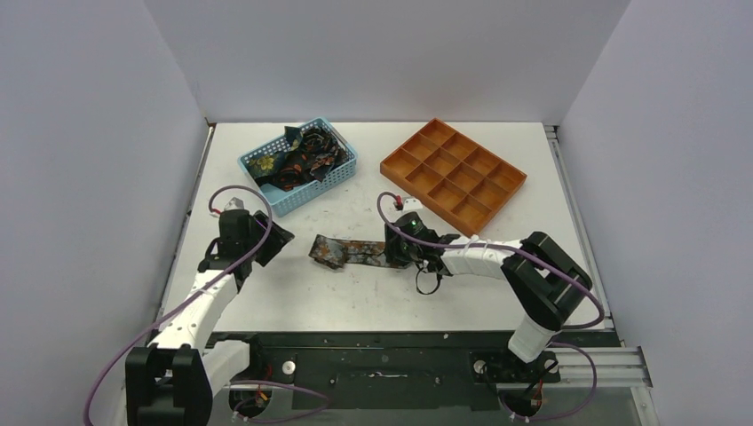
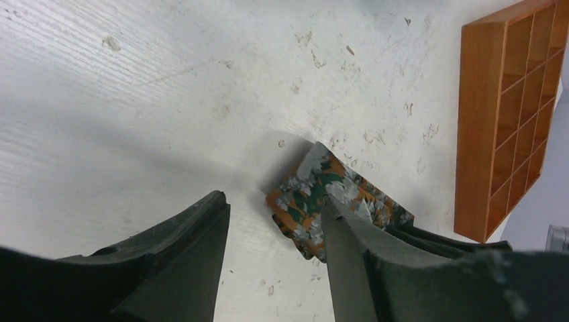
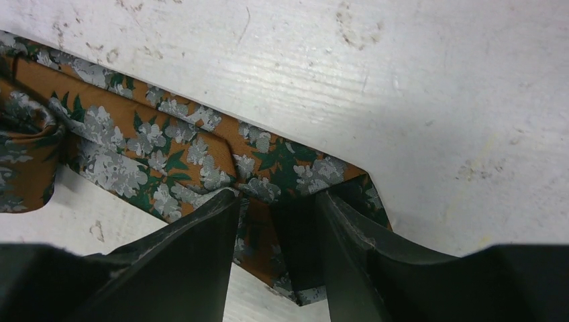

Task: Roll the ties
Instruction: Roll the tie at the center of the board.

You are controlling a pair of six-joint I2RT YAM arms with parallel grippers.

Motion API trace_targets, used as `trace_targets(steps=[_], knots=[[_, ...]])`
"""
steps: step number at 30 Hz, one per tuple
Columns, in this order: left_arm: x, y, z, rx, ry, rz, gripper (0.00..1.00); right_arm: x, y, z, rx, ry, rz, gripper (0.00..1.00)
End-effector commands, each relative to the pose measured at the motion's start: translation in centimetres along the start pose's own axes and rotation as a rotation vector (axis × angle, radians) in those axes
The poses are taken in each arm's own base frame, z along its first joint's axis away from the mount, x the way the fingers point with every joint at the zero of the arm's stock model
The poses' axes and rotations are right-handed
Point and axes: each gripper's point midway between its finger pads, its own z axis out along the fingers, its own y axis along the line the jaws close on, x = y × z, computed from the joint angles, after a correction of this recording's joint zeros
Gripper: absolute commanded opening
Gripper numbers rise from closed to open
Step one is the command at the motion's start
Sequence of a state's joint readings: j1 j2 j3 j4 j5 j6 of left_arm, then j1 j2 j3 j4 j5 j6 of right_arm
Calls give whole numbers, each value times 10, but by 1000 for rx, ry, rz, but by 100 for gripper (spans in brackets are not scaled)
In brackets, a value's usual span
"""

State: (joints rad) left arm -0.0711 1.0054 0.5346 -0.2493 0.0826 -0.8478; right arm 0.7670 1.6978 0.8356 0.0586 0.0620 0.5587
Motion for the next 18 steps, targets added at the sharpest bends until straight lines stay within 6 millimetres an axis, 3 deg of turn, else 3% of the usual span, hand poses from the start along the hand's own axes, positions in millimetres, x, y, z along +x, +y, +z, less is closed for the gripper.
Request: trace_targets(steps=[1,9,12,13,15,18], knots=[[-26,-30,-1,126,-24,33,52,11,-15,-14,43,2,-30,47],[-18,-33,4,169,25,22,54,29,-26,-28,47,36,-42,49],[-21,-36,4,167,29,38,63,5,-14,-35,17,-24,-8,56],[-23,-36,4,156,30,45,70,-5,-9,-39,2,-50,11,58],[-29,-37,2,127,20,41,96,-22,2,-49,-28,-96,48,63],[-49,-40,0,152,-20,16,96,-43,26,-64,-125,-161,123,67]])
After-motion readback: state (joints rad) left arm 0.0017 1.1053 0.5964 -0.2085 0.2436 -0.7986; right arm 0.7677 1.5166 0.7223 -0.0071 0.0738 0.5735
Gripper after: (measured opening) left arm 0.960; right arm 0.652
